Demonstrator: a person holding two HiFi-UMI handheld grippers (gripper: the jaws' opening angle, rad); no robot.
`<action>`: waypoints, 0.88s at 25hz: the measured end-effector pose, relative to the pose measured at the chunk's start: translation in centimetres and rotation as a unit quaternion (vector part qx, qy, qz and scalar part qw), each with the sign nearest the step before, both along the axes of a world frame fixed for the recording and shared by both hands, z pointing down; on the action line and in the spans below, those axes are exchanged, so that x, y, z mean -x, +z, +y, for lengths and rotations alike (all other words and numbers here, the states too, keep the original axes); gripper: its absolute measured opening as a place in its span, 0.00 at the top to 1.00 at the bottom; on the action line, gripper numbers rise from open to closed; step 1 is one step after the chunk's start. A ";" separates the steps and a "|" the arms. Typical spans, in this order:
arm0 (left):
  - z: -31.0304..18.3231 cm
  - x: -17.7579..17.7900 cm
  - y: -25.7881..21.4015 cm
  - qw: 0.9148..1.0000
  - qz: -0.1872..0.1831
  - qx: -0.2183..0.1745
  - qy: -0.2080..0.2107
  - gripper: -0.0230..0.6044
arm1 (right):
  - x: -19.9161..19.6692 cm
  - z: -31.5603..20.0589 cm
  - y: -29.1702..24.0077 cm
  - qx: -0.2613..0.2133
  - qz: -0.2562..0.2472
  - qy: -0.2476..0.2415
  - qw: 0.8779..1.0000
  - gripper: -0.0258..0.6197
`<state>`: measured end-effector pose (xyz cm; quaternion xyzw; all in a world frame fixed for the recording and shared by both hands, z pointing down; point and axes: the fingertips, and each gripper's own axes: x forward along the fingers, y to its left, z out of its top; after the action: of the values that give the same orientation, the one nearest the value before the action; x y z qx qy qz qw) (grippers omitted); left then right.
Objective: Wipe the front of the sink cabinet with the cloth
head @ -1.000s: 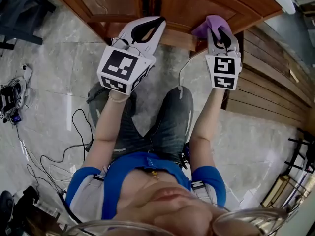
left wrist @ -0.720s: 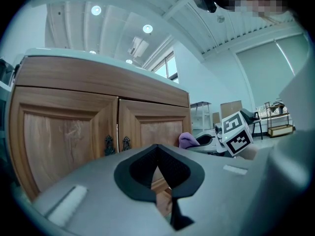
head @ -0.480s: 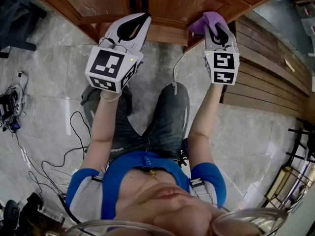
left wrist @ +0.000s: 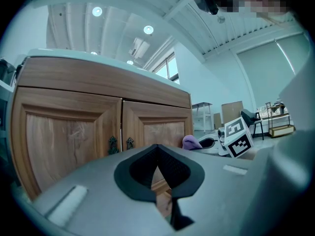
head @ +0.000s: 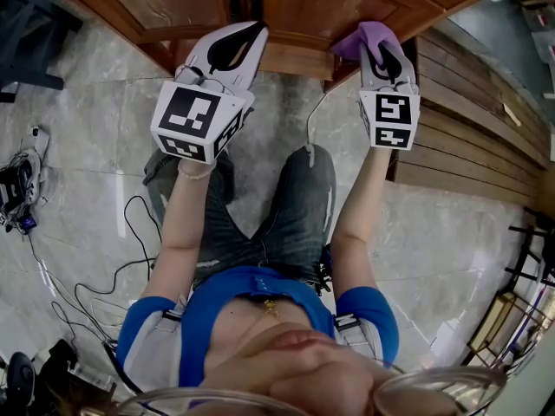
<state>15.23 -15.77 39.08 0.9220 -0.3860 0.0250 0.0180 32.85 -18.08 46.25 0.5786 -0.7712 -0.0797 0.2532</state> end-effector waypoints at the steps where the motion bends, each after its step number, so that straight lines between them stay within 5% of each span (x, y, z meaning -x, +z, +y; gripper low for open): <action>1: 0.0 0.0 0.0 1.000 0.001 0.000 0.000 0.96 | 0.0 0.0 0.2 0.001 0.000 0.000 1.000 0.87; 22: 0.3 1.1 -0.2 1.000 0.001 -0.005 -0.004 0.96 | 0.7 -0.3 5.7 0.043 -0.007 0.010 0.999 0.87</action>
<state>14.16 -15.51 38.87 0.9204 -0.3902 0.0222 0.0134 32.20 -18.35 51.93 0.5757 -0.7697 -0.0399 0.2730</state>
